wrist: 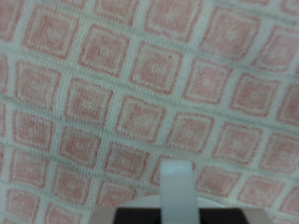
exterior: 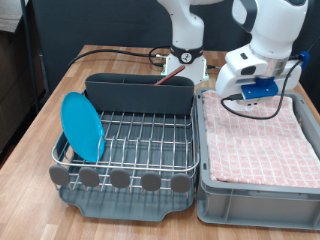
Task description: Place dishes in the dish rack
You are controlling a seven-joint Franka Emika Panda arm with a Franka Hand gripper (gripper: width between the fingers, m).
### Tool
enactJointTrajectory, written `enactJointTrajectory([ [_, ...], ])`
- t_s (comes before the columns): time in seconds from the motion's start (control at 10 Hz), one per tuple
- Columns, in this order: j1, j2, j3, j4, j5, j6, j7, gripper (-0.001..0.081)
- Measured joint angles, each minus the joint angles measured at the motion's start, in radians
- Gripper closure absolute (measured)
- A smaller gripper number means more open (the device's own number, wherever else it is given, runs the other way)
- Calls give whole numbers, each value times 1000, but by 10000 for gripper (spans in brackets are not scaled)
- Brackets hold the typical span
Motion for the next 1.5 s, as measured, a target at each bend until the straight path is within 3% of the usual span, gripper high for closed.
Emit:
enactJointTrajectory([
  [0.2, -1, -50, -9, 16, -45, -9, 39, 735],
  [0.6, -16, -150, -22, 38, -230, -7, 246, 735],
  [1.0, -27, -121, -49, 56, -243, 25, 230, 735],
  [1.5, -67, -28, -137, 175, -240, 84, 181, 735],
])
